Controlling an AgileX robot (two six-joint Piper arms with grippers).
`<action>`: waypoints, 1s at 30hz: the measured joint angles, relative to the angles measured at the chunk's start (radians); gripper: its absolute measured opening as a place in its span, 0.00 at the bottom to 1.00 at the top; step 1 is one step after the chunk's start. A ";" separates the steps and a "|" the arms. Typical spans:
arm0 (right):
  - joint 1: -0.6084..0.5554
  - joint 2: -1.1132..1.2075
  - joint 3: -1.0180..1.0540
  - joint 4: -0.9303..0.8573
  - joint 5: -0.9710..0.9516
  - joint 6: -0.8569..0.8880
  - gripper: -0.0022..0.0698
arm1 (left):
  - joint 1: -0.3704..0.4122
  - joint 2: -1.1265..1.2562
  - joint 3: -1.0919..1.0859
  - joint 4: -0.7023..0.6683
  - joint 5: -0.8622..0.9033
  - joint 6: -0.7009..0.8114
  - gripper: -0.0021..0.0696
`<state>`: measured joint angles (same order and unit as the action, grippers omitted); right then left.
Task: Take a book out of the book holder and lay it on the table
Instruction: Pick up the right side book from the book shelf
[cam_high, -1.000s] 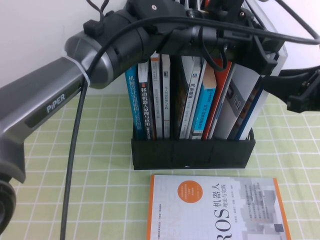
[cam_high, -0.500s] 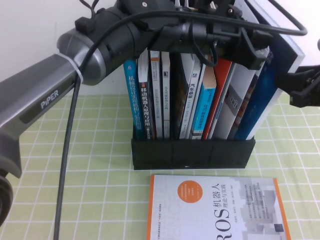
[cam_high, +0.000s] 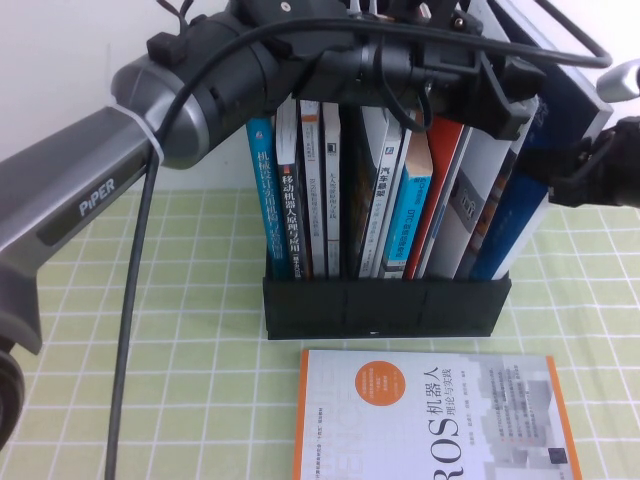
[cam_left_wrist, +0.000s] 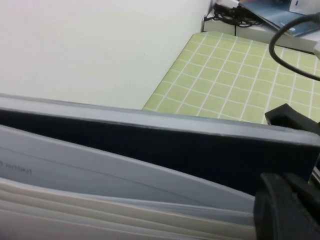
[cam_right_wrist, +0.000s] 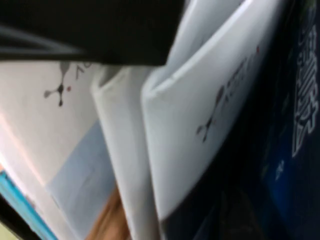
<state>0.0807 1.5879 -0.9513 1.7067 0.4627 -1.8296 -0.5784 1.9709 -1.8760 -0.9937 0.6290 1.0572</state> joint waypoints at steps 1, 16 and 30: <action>0.000 0.010 -0.008 0.000 0.005 0.000 0.42 | 0.000 0.000 0.000 -0.001 0.000 -0.002 0.03; 0.004 -0.085 -0.053 -0.044 0.030 0.027 0.22 | 0.005 -0.121 0.005 0.292 0.074 -0.198 0.03; -0.002 -0.473 -0.117 -0.164 0.276 0.201 0.21 | 0.005 -0.436 0.005 0.451 0.336 -0.305 0.03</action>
<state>0.0786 1.1152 -1.0684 1.5429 0.7391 -1.6289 -0.5732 1.5348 -1.8707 -0.5422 0.9645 0.7525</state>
